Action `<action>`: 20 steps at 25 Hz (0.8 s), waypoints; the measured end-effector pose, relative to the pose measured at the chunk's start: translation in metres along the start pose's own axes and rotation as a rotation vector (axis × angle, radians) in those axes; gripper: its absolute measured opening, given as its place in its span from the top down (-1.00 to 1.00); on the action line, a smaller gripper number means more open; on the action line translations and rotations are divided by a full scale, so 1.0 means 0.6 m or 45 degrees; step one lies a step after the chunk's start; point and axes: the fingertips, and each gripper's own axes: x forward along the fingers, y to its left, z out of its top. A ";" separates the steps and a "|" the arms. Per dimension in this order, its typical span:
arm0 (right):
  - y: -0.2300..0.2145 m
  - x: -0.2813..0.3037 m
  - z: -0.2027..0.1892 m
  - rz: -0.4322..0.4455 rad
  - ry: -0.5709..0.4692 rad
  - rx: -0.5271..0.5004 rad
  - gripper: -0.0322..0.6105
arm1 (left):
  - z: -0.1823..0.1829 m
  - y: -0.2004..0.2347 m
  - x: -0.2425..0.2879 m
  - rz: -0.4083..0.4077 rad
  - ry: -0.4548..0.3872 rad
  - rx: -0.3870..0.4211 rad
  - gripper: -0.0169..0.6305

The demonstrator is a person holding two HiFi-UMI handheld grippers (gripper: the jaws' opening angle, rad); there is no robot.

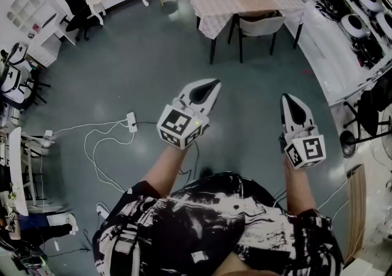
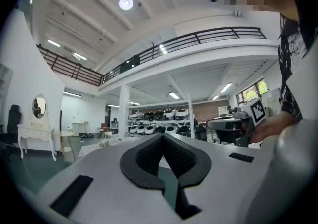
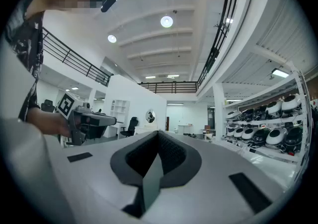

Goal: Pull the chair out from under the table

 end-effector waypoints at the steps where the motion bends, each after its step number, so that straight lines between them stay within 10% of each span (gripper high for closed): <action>1: 0.001 0.001 0.000 0.001 0.001 -0.001 0.90 | 0.001 0.001 -0.001 0.000 -0.001 0.000 0.95; 18: 0.005 -0.015 0.017 0.100 -0.096 0.099 0.86 | 0.019 -0.031 -0.004 -0.160 -0.043 -0.055 0.94; 20: 0.002 -0.021 0.029 0.107 -0.172 0.142 -0.08 | 0.038 -0.045 -0.007 -0.255 -0.128 -0.097 0.27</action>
